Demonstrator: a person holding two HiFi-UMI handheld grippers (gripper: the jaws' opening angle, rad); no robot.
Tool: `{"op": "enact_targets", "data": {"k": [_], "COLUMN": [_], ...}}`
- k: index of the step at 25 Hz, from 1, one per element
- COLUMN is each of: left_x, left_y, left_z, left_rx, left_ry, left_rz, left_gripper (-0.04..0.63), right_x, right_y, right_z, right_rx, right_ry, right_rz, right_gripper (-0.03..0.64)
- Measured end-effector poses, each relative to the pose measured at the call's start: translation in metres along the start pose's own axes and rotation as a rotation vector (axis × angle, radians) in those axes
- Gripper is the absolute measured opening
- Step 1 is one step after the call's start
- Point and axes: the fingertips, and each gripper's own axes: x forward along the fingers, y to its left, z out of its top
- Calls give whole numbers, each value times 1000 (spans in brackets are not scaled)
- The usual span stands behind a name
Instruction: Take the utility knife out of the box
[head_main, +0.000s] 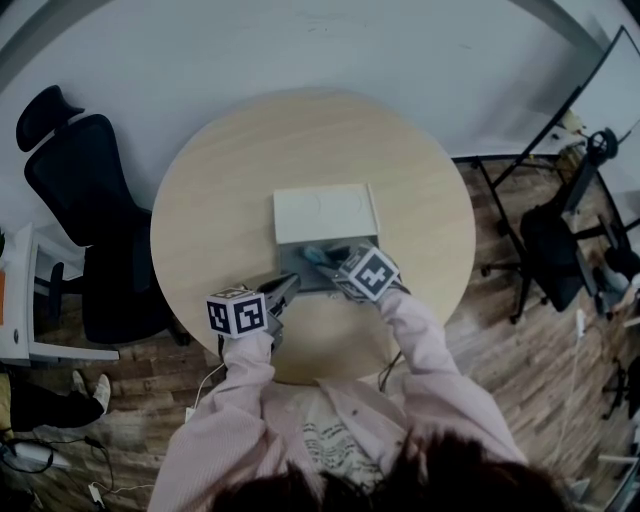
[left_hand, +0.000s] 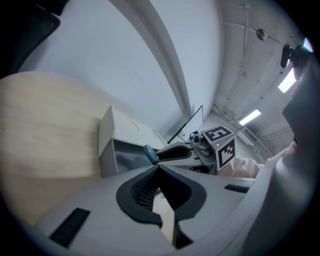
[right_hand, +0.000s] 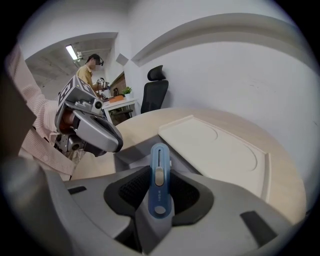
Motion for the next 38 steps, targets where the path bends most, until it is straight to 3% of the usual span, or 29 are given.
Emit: {"op": "enact_targets", "data": {"k": [19, 38], "left_x": [-7, -17], "left_y": [-20, -36], "left_z": [12, 26], "left_rx": [113, 188], "left_ry": [-56, -136], "left_rz": [-6, -29], "left_gripper": [8, 8], "right_x": [-46, -87], "right_y": [9, 19], "right_z": [28, 42], "right_rx": [234, 399], "right_ry": [-317, -573], "right_rz": [24, 43], "right_gripper": [141, 141]}}
